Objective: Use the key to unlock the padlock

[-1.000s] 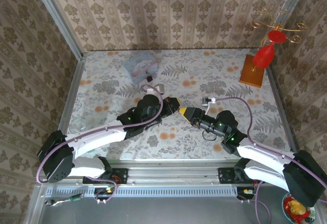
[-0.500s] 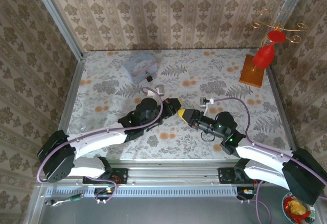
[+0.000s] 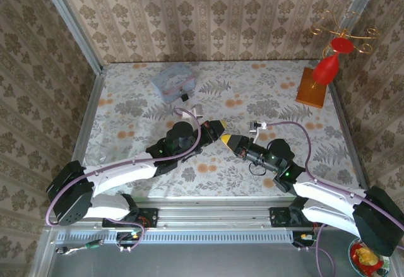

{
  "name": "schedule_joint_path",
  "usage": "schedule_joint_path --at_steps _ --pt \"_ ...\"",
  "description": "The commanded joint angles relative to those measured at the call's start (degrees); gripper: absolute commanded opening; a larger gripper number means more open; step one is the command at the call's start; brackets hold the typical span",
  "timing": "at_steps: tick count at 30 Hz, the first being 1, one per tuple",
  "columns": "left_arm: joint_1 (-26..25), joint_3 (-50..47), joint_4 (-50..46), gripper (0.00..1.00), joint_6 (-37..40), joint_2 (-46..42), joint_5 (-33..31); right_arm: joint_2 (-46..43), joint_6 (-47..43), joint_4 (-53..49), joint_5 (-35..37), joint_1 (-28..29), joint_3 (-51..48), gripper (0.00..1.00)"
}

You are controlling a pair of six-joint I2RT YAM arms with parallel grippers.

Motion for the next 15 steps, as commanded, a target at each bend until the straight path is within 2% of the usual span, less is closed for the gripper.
schedule_joint_path --at_steps 1,2,5,10,15 --pt "-0.5 0.7 -4.0 0.04 3.3 -1.1 -0.1 0.0 -2.0 -3.2 1.8 0.0 1.5 0.00" --pt "-0.5 0.8 -5.5 0.09 4.0 -1.5 -0.7 0.1 -2.8 -3.9 1.8 0.0 1.6 0.00" --pt "0.0 0.8 -9.9 0.35 6.2 -4.0 -3.3 -0.4 -6.5 -9.0 1.4 0.0 2.4 0.00" --pt "3.2 6.5 -27.5 0.65 13.6 -7.5 -7.6 -3.3 -16.1 -20.8 1.0 -0.1 3.7 0.00" --pt "9.4 14.5 -42.5 0.69 22.4 -3.6 -9.8 -9.3 -26.0 -37.7 4.0 -0.3 6.1 0.00"
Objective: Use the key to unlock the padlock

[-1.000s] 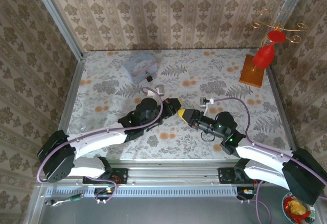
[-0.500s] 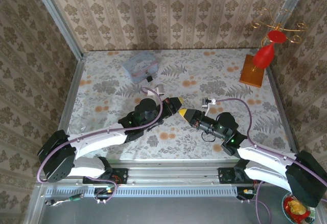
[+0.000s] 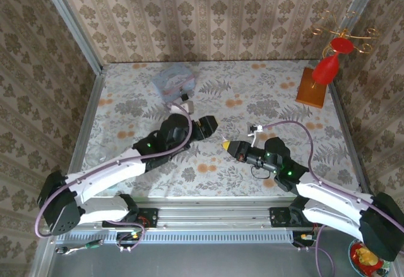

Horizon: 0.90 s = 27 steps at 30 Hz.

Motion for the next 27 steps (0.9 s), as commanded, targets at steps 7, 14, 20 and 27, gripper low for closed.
schedule_joint_path --at_steps 7,14,20,27 --pt "10.0 15.4 -19.3 0.67 11.8 18.0 -10.8 -7.7 -15.0 -23.1 4.3 -0.3 5.2 0.00" --pt "14.0 28.8 -22.9 0.71 10.4 36.4 -15.8 -10.8 -14.2 -23.0 3.9 -0.3 2.4 0.00" --pt "15.8 38.6 -25.5 0.72 9.7 48.5 -19.6 -12.8 -14.9 -24.1 3.1 -0.4 1.4 0.00" --pt "18.5 45.1 -25.3 0.71 8.1 57.4 -18.6 -12.9 -14.7 -22.1 0.9 -0.6 -0.2 0.00"
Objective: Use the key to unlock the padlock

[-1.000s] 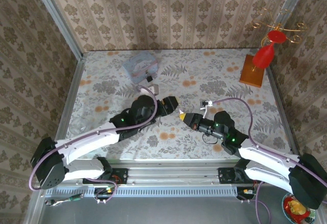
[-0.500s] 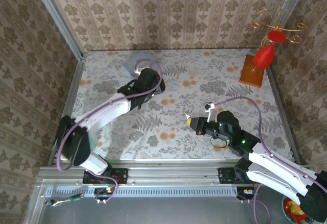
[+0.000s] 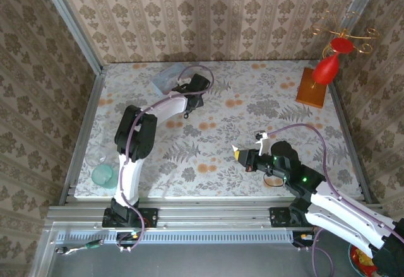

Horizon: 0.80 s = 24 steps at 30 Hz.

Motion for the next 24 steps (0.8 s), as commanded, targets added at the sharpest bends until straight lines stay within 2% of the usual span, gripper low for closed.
schedule_joint_path --at_steps 1,13,24 --pt "1.9 1.8 0.3 0.71 -1.4 1.8 0.4 -0.8 -0.8 0.6 -1.9 -0.3 -2.0 0.00" --pt "4.2 12.2 -2.3 0.68 -2.7 10.4 2.3 -0.7 -0.6 2.8 -3.5 -0.7 -4.1 0.00" --pt "4.7 22.5 -11.7 0.55 -5.7 16.2 -0.1 -0.2 -0.7 3.3 -4.2 -1.3 -4.1 0.00"
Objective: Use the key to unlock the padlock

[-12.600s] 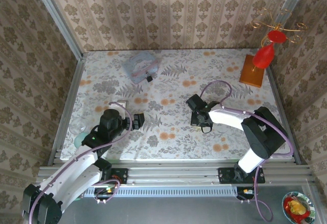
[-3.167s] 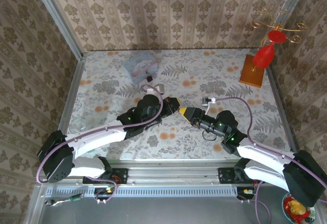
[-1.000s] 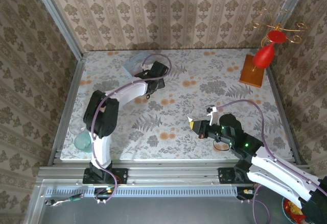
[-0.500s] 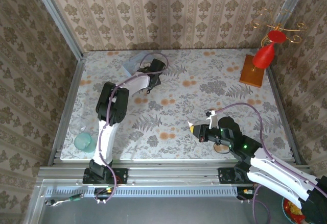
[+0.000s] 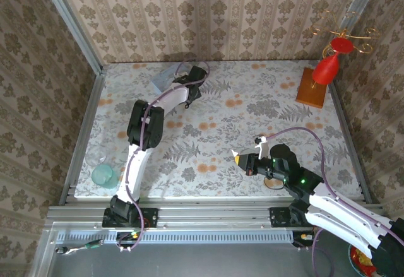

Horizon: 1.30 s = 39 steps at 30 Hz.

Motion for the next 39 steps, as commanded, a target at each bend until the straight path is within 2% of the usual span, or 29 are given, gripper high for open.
schedule_joint_path --at_steps 1,7,13,18,24,31,39 --pt "0.7 2.5 -5.5 0.54 -2.3 1.7 -1.4 -0.3 -0.7 1.8 -1.4 -0.3 -0.7 0.00" --pt "1.2 2.3 -6.0 0.48 -3.6 2.2 -1.5 -0.4 -0.4 2.1 -1.5 -0.5 -1.0 0.00" --pt "1.5 2.2 -5.8 0.31 -3.2 2.3 -0.8 -0.4 -0.3 1.5 -1.4 -0.6 -1.0 0.00" --pt "1.1 -0.5 -4.5 0.23 -1.6 0.2 -0.3 -1.2 0.4 0.3 -0.1 -0.6 -1.3 0.00" --pt "-0.7 -10.6 0.1 0.21 1.9 -6.8 -0.1 -2.5 1.4 -1.8 0.6 -0.6 -1.3 0.00" --pt "-5.0 -26.4 5.2 0.20 3.8 -17.0 0.5 -3.7 2.7 -3.0 2.1 -0.6 -2.3 0.00" --pt "-13.2 -42.9 8.7 0.19 1.4 -28.8 1.2 -3.9 3.9 -3.9 3.6 -0.7 -2.3 0.00"
